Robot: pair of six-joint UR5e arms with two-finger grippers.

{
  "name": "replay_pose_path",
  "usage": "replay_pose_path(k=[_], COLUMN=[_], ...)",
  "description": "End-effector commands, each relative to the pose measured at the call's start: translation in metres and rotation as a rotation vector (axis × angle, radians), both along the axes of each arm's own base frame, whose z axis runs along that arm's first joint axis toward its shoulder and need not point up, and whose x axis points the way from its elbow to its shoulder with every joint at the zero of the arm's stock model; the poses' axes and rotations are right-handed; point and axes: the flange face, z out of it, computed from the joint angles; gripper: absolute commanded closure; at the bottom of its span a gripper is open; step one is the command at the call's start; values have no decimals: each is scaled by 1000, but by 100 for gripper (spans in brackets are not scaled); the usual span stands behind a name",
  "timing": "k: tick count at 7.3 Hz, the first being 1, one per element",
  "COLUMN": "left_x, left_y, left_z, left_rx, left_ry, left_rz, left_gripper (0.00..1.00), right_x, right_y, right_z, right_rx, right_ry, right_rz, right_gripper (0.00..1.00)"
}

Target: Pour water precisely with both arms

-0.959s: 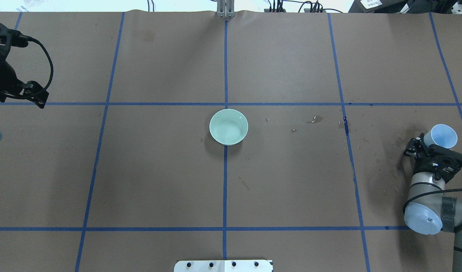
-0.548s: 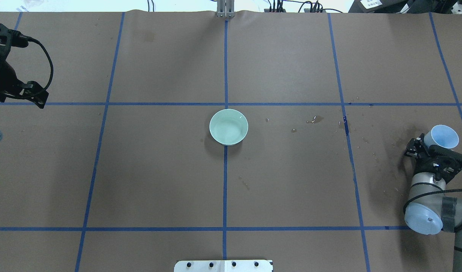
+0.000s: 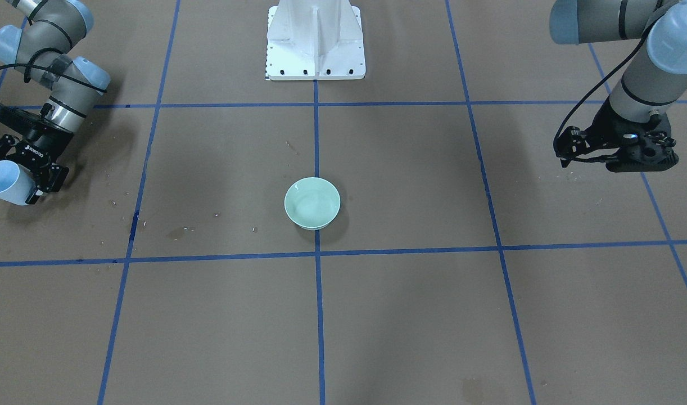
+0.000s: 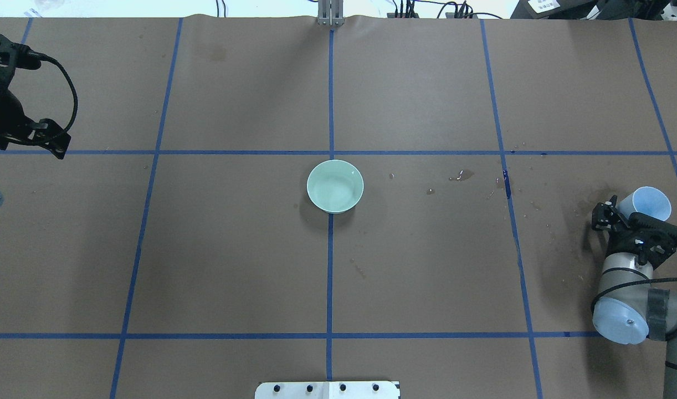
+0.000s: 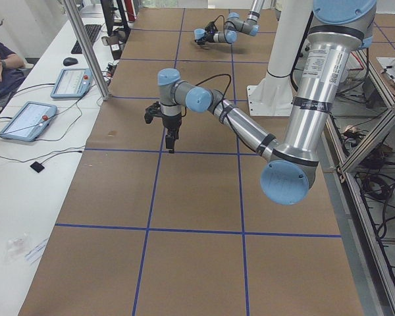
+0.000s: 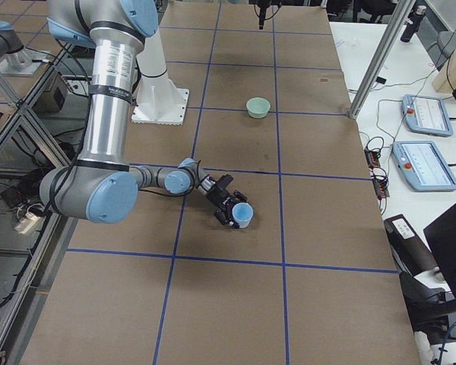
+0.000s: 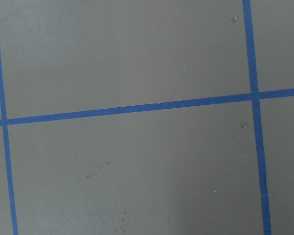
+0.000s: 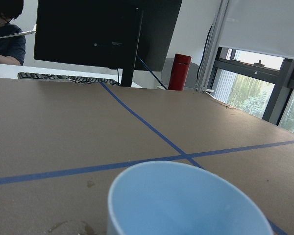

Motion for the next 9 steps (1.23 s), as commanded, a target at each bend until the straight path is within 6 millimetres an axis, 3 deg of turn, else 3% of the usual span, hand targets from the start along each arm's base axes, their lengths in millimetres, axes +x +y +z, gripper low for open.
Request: replay_pose_path(k=[1,5,6,8,9], left_x=[0,-1,-1,-2,-1], left_y=[-1,0,1,1,0], left_z=[0,0,-1,-1,-2], left_rx=[1,0,2,3,3], left_ry=[-1,-2,1,0,0], left_rz=[1,-1,0,-1,-1], left_gripper=[0,0,0,0,0], right_x=[-1,9,8,12,12], right_y=[2,14,15,19,25], right_z=[-14,1,-4,-44,-40], right_rx=[5,-7,-5,-32,-39], right_ry=[-28,9,-1,-7,-8], right_rz=[-4,-25,-25,-29,-21], right_gripper=[1,1,1,1,1])
